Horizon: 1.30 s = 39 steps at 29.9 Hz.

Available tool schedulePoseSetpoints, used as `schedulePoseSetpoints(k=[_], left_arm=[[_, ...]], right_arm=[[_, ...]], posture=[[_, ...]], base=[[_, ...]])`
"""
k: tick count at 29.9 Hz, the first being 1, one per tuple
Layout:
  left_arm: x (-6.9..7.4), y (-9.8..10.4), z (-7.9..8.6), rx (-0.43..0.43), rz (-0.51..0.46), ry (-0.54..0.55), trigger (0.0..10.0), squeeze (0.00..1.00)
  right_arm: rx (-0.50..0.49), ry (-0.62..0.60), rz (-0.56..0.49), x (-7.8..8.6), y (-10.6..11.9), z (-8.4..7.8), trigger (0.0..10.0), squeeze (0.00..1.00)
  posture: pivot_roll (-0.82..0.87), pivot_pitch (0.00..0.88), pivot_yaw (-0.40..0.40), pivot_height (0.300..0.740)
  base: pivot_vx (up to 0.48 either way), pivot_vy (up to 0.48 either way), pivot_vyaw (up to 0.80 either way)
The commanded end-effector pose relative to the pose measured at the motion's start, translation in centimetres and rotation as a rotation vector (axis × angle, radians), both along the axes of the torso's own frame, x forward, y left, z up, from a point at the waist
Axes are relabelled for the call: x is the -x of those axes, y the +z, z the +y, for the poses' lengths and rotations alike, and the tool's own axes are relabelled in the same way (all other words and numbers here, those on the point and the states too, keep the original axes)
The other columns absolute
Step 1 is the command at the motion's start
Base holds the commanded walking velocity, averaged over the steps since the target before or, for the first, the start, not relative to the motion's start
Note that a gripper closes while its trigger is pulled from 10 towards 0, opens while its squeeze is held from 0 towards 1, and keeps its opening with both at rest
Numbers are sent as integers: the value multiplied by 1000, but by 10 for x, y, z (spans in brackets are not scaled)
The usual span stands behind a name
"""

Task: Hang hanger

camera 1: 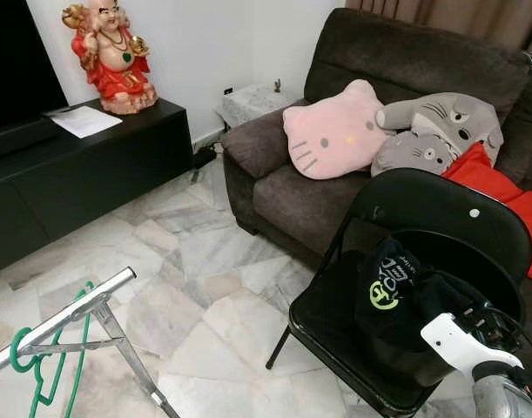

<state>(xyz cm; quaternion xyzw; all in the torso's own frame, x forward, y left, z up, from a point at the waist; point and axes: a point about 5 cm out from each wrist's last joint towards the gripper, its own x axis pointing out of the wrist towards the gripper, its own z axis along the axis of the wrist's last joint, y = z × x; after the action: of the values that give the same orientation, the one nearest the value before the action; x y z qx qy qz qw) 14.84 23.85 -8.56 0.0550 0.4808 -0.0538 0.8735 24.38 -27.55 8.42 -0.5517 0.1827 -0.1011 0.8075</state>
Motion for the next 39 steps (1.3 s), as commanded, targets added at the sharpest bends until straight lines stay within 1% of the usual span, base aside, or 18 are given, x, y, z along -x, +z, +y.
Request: schedulePoseSetpoints(k=[1,5,9,15,23,35,39], left_arm=[[6,-2,2,-8,29,-5,10000,0],[5,-2,2,-9,27,-1,10000,0],[5,-2,3,-9,28,1,10000,0],[6,-2,3,-10,28,0,10000,0],[5,-2,3,-11,29,0,10000,0],[6,-2,3,-13,27,4,10000,0],[6,-2,3,-14,26,4,10000,0]], right_arm=[[-5,-10,8,1,-1,-2,10000,0],[-30,-11,29,-2,-10,1,10000,0],[-49,-12,40,-5,-14,2,10000,0],[-64,-11,49,-6,-17,4,10000,0],[-86,16,64,-13,-21,7,10000,0],[-94,69,32,-24,-19,15,10000,0],[-84,84,-20,-27,-13,18,10000,0]], posture=[[-53,39,5,740],[-46,44,4,740],[-44,45,4,740],[-43,45,5,740],[-42,46,5,740],[-39,46,4,740],[-40,46,5,740]], base=[[0,0,0],[0,0,0],[0,0,0],[0,0,0],[0,0,0],[0,0,0],[0,0,0]])
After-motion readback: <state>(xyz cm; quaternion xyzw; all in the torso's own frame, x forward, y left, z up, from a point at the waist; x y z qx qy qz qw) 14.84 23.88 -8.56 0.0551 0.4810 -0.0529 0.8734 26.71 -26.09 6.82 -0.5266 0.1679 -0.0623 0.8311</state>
